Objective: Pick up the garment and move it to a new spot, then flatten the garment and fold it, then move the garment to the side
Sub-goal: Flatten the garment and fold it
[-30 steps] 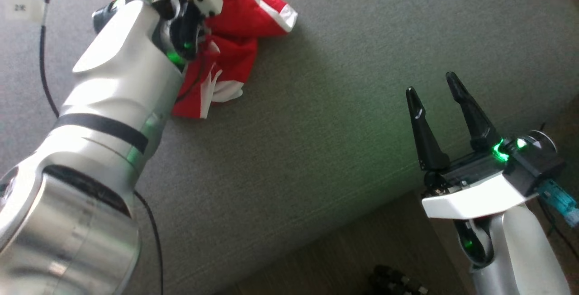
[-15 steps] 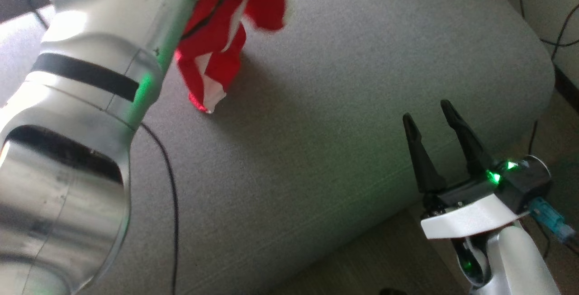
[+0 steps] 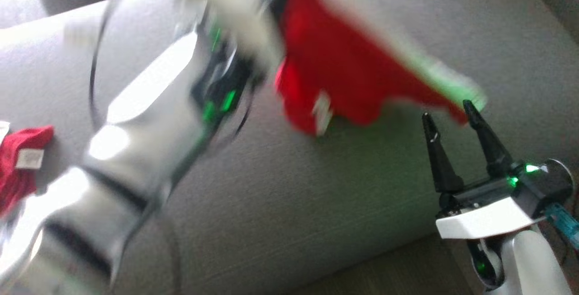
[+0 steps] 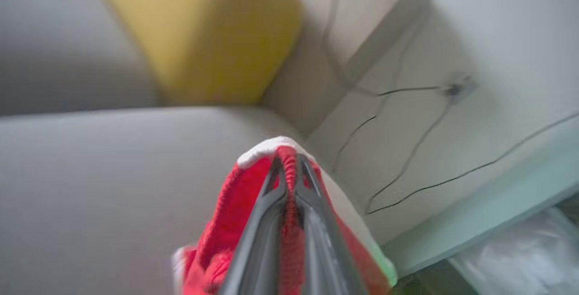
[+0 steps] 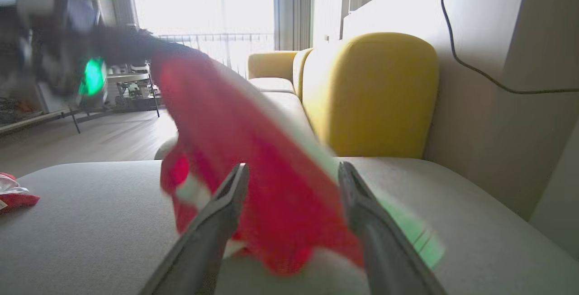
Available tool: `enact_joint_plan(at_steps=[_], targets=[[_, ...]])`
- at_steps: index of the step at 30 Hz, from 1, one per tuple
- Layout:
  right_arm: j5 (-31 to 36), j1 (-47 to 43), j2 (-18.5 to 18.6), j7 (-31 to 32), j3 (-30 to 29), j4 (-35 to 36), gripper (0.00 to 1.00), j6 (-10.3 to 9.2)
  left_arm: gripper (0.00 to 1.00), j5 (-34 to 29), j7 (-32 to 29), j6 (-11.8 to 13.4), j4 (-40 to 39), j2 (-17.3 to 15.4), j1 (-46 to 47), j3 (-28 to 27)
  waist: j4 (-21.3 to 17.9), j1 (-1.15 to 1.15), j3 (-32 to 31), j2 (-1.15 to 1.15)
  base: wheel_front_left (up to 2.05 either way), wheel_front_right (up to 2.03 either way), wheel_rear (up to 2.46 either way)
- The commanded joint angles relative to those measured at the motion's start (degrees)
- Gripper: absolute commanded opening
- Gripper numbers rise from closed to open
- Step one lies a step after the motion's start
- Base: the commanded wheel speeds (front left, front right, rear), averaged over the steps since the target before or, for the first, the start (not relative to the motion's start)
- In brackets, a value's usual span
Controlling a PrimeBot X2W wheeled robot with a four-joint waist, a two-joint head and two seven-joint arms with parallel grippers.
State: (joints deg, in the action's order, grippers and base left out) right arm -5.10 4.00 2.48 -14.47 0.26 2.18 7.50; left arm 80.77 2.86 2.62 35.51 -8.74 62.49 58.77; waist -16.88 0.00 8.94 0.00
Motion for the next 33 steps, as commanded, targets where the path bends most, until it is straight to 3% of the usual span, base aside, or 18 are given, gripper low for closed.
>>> enact_joint_plan(at_steps=[1, 7, 10, 15, 17, 18, 19, 20, 25, 33], targets=[[0.1, 0.7, 0.4, -0.5, 1.0, 2.4, 1.0, -0.01, 0.0, 0.5, 1.3, 0.6, -2.0, -3.6, -3.0, -1.3, 1.9, 0.0, 1.2, 0.0, 0.0, 0.0, 0.0], [0.7, 0.8, 0.4, -0.5, 0.5, 3.0, 1.0, -0.01, 0.0, 1.4, 8.9, 1.7, -6.2, -12.6, -19.7, -2.0, 3.8, 0.0, 2.7, 0.0, 0.0, 0.0, 0.0], [1.1, 0.5, 0.4, -0.5, 0.2, 2.6, 1.0, -0.01, 0.0, 0.2, 11.4, 2.8, -8.5, -15.4, -25.2, -3.8, 5.1, 0.0, 3.1, 0.0, 0.0, 0.0, 0.0], [1.2, 0.6, 0.4, -0.5, 0.2, 2.4, 1.0, -0.01, 0.0, -4.8, 12.1, 3.6, -12.5, -16.3, -30.5, -11.1, 6.9, 0.0, 4.0, 0.0, 0.0, 0.0, 0.0], [1.1, 0.6, 0.4, -0.5, 0.4, 2.1, 1.0, -0.01, 0.0, -9.7, 12.1, 4.2, -14.5, -15.9, -33.3, -15.5, 7.5, 0.0, 4.4, 0.0, 0.0, 0.0, 0.0], [0.8, 0.4, 0.4, -0.5, 0.6, 1.6, 1.0, -0.01, 0.15, -12.5, 12.1, 4.8, -15.3, -15.5, -34.7, -17.9, 7.7, 0.0, 4.5, 0.0, 0.0, 0.0, 0.0], [0.5, 0.2, 0.4, -0.5, 0.9, 1.1, 1.0, -0.01, 0.89, -14.9, 12.1, 5.4, -16.1, -15.0, -36.2, -20.2, 7.9, 0.0, 4.7, 0.0, 0.0, 0.0, 0.0], [0.1, 0.0, 0.4, -0.5, 1.1, 0.3, 1.0, -0.01, 1.0, -17.2, 12.1, 5.8, -16.9, -14.3, -37.6, -22.3, 8.0, 0.0, 4.8, 0.0, 0.0, 0.0, 0.0], [-2.8, 0.0, 0.4, -0.5, 2.3, -3.7, 1.0, -0.01, 1.0, -28.0, 12.1, 6.2, -21.2, -11.1, -43.0, -30.3, 8.4, 0.0, 5.7, 0.0, 0.0, 0.0, 0.0], [-9.0, 2.1, 0.4, -0.5, 6.4, -14.8, 1.0, -0.01, 1.0, -49.4, 12.1, 5.6, -31.1, -6.1, -49.3, -37.0, 10.0, 0.0, 6.5, 0.0, 0.0, 0.0, 0.0]])
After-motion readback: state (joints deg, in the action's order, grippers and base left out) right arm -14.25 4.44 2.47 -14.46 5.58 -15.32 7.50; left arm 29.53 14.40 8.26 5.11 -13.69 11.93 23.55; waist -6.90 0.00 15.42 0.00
